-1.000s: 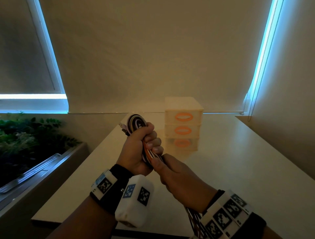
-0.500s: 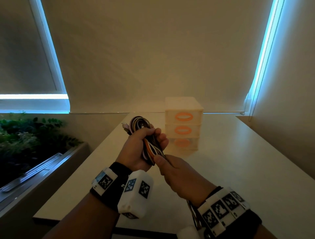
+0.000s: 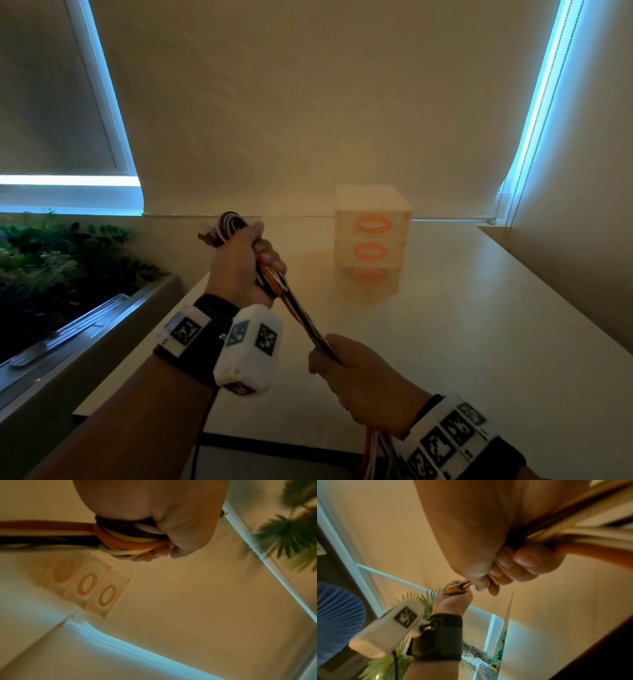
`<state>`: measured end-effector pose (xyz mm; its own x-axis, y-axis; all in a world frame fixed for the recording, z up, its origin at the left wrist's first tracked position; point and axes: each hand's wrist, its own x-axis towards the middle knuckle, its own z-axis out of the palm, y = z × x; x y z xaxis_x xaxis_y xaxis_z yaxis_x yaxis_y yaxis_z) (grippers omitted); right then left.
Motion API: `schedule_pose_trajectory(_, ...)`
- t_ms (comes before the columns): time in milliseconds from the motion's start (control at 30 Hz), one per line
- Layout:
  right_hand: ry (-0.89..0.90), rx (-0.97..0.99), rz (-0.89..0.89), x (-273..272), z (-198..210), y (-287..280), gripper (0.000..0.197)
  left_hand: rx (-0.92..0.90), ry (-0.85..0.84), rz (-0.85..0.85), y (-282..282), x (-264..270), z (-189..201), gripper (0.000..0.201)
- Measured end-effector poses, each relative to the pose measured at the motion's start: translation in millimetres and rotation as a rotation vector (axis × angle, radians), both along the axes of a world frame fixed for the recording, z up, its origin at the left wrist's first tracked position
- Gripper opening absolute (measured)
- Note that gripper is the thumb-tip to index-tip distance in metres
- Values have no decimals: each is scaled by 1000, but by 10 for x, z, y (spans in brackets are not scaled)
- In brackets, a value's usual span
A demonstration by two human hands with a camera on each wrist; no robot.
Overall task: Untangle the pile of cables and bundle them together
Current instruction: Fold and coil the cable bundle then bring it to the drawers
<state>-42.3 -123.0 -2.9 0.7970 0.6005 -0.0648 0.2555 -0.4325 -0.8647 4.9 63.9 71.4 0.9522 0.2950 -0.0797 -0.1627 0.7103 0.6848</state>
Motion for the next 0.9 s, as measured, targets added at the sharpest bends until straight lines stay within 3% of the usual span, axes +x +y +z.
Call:
schedule_pose_trajectory(200, -291, -230, 110, -97, 251, 38, 44, 242, -5, 100, -42, -29, -84, 30)
schedule_pose_trajectory(367, -500, -384, 177, -41, 470, -75, 24, 846, -108, 195, -156, -84, -196, 34)
schedule_pose_trajectory(433, -554, -412, 211, 27, 608, -106, 24, 1007, -126, 228, -178, -91, -212, 37)
schedule_pose_trajectory(567, -582, -397, 291, 108, 954, -152, 26, 1170, -129, 137, -250, -133, -166, 31)
schedule_pose_trajectory(667, -603, -279, 283, 153, 1090, -181, 22, 1268, -224, 17, -318, -194, -96, 24)
schedule_pose_trajectory(767, -565, 20, 226, 202, 1129, -230, 15, 1142, -302, -259, -389, -329, -130, 28)
schedule_pose_trajectory(900, -565, 236, 153, 237, 1143, -271, 18, 698, -52, -513, -425, -454, -190, 37)
